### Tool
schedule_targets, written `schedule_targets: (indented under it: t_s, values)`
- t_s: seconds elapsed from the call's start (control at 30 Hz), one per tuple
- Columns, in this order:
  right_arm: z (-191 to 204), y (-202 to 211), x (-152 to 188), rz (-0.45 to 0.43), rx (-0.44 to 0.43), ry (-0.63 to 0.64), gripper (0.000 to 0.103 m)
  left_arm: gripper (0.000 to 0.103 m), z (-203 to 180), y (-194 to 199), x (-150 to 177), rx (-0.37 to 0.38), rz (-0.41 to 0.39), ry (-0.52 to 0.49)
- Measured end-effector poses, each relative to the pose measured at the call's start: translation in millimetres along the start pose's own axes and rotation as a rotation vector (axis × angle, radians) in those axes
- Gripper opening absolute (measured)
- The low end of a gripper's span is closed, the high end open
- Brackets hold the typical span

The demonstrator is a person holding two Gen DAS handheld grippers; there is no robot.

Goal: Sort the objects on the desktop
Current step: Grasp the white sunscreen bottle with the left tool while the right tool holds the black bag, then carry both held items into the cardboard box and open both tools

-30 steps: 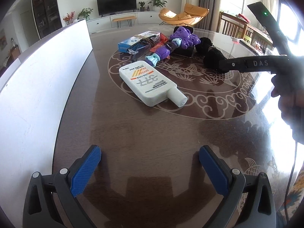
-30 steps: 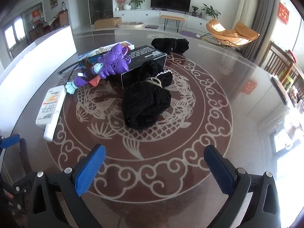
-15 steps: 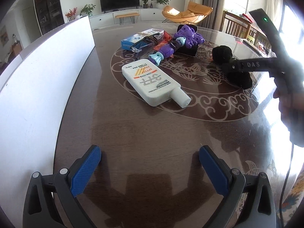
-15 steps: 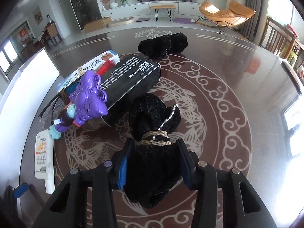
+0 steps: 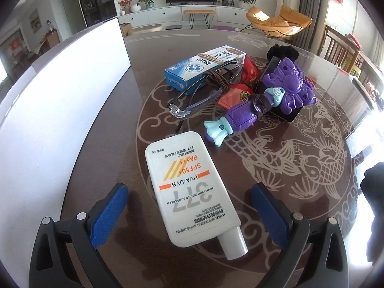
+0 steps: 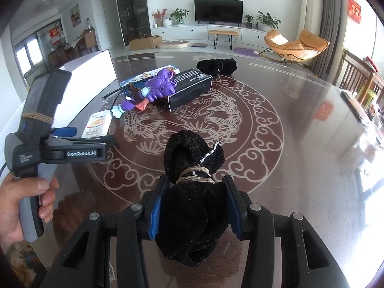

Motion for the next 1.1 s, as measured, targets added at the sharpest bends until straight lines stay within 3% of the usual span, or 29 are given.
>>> schedule_targets:
  t_s: [0.03, 0.07, 0.23, 0.43, 0.57, 0.7, 0.77, 0.9, 1.03, 1.1]
  values:
    - [2.5, 2.2, -4.2, -0.002, -0.005, 0.005, 0.046, 0.071, 0.0, 2.5, -2.9, 0.002, -0.021, -0.006]
    - [6.4, 1.2, -8.7, -0.002, -0.010, 0.008, 0.046, 0.053, 0.8, 5.3, -4.9, 0.006, -0.038, -0.015]
    - [12.8, 9.7, -18.8, -0.003, -0.030, 0.000, 0.046, 0.051, 14.6, 33.4, 9.3, 0.144, -0.080, 0.011]
    - [48.2, 17.4, -32.7, 0.002, -0.081, 0.062, 0.046, 0.051, 43.1, 129.3, 18.2, 0.292, -0.214, 0.091]
    - [103.3, 29.3, -60.8, -0.040, -0.158, 0.119, 0.046, 0.051, 92.1, 197.8, 13.3, 0.326, -0.323, 0.155]
    - [181.3, 43.6, -96.9, -0.089, -0.291, 0.166, 0.046, 0.051, 167.0, 233.0, 9.9, 0.236, -0.371, 0.203]
    - [225.8, 46.7, -110.7, -0.102, -0.357, 0.194, 0.046, 0.051, 209.8, 230.5, 10.0, 0.143, -0.360, 0.237]
    - [316.5, 37.7, -122.2, -0.087, -0.463, 0.277, 0.046, 0.051, 273.4, 196.3, 26.0, 0.038, -0.240, 0.303]
    - [377.7, 6.4, -110.3, -0.014, -0.484, 0.334, 0.046, 0.051, 297.9, 148.4, 51.8, -0.027, -0.053, 0.325]
    - [393.0, -10.2, -104.6, 0.024, -0.494, 0.327, 0.048, 0.052, 304.0, 138.8, 60.1, -0.043, -0.021, 0.358]
Point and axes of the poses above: each gripper's, at about its wrist camera, not at the fingertips, and y roughly against the way its jaws point, z to its left, x to its underside, the point moved 9 cm from there along -y, roughly the way its jaws point, and after that the axes turned 1 degree about -z, right-handed, at the moved point
